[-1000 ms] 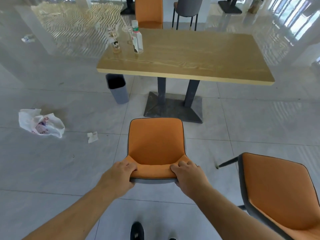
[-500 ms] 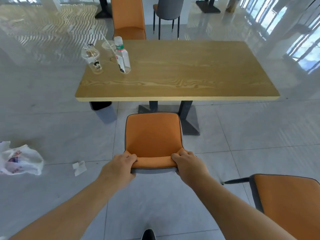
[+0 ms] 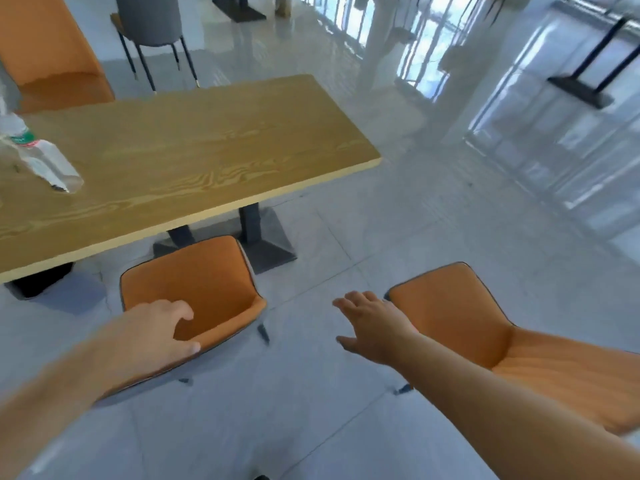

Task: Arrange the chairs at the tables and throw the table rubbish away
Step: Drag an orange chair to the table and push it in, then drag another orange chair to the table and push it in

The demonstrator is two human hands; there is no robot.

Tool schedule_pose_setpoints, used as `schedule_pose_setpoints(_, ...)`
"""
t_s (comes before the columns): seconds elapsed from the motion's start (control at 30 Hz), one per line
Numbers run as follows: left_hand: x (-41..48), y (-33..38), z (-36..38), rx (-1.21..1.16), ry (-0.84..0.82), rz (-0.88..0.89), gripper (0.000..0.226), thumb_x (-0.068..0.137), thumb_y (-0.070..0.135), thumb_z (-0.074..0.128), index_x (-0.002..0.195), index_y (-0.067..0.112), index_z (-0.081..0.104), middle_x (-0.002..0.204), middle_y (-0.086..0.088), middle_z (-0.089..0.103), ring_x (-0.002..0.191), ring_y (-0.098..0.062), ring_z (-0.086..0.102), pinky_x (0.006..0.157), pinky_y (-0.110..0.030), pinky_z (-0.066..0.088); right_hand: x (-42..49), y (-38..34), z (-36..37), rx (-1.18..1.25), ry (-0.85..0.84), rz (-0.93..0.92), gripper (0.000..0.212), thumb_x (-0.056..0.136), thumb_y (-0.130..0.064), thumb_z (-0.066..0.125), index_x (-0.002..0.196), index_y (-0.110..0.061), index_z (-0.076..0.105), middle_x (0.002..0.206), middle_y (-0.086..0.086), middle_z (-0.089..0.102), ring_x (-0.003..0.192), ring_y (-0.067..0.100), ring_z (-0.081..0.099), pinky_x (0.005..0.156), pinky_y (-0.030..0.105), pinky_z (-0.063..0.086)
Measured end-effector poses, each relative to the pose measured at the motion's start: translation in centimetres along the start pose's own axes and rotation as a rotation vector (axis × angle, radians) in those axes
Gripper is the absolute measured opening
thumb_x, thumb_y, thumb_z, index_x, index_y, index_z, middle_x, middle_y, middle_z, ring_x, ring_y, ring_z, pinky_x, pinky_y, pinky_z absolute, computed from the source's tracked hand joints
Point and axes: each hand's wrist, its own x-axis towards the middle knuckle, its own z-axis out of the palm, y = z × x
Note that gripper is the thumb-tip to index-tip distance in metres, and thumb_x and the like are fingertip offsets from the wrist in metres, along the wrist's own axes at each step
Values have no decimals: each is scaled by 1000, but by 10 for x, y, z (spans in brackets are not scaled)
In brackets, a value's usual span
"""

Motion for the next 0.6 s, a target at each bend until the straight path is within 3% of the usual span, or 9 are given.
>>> schedule_pose_setpoints(0.17, 41, 180, -67, -20, 206, 271, 50, 84, 65, 63, 126, 40, 54, 130, 11, 58, 108, -13, 57, 85, -35, 50, -122, 152, -27, -22, 64, 250, 72, 92, -66, 47, 151, -25, 38, 151, 4, 48, 133, 32, 46, 103, 45, 44)
schedule_pose_setpoints(0.37, 39, 478, -20, -177, 207, 515, 54, 81, 69, 57, 127, 40, 50, 134, 13, 55, 117, -13, 51, 91, -38, 48, -252, 305, -2, 51, 166, 387, 72, 91, -68, 50, 150, -28, 39, 148, 0, 49, 133, 26, 44, 102, 44, 46)
schedule_pose_setpoints(0.53, 9, 673, 77, -220, 26, 610, 63, 79, 76, 54, 132, 43, 44, 136, 16, 51, 117, -9, 48, 88, -32, 45, -342, 423, 43, 76, 69, 370, 95, 75, -87, 32, 149, -29, 41, 149, 1, 50, 134, 27, 43, 106, 47, 44)
schedule_pose_setpoints(0.6, -2, 723, 112, -182, -77, 608, 68, 74, 83, 50, 130, 44, 43, 132, 17, 52, 112, -10, 50, 89, -34, 48, -373, 465, 62, 84, 4, 338, 102, 68, -93, 34, 149, -32, 42, 149, -2, 49, 137, 28, 40, 111, 49, 38)
